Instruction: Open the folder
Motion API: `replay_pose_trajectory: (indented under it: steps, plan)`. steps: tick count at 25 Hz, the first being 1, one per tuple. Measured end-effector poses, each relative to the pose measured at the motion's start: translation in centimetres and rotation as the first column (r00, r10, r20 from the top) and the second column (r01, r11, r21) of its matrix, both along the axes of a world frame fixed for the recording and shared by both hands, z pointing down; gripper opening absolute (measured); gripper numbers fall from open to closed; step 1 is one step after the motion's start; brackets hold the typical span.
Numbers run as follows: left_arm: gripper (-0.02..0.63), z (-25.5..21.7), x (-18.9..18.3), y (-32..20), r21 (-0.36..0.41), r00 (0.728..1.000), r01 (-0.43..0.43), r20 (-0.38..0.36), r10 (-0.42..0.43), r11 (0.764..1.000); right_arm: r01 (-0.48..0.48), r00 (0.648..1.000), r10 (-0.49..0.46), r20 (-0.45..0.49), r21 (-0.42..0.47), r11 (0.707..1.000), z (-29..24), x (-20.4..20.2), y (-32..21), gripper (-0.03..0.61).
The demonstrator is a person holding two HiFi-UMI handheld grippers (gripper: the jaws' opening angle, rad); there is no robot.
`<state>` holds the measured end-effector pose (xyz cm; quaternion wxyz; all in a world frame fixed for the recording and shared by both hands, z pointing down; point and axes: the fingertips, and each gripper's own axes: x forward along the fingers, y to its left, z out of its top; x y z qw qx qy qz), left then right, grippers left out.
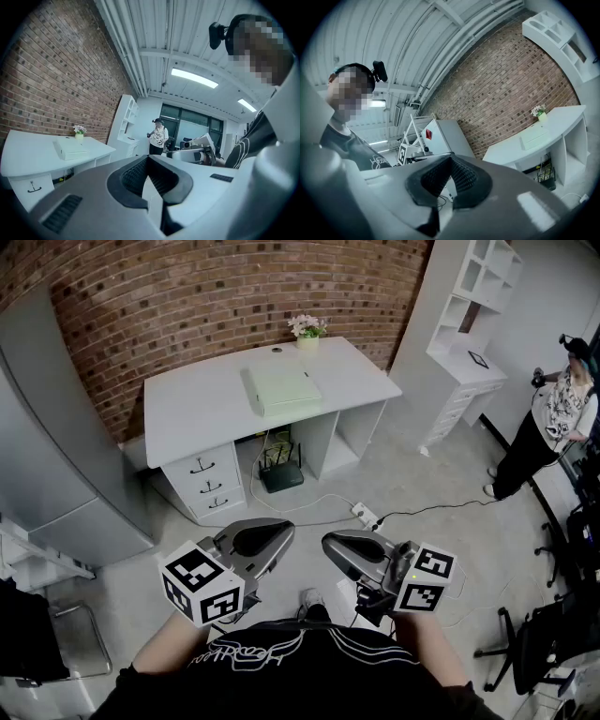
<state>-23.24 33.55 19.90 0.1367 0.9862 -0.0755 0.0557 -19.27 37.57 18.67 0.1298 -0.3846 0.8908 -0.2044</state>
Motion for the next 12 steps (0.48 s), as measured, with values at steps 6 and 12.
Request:
replay_pose_trajectory:
  steps: [6,12]
  plan:
    - [0.003,-0.67,-0.95,-0.19,-0.006,1.000,0.001,-0.016,-0.001,1.000,-0.003,1.000,0.003,-0.012,0.011,1.000,-0.69,-0.72,-0.16,0.002]
    - [0.003,-0.60,-0.45,-0.88,0.008,1.000,0.005,-0.018,-0.005,1.000,0.019,0.999,-0.018,-0.034,0.028,0.999,-0.61,-0.79,-0.25,0.000]
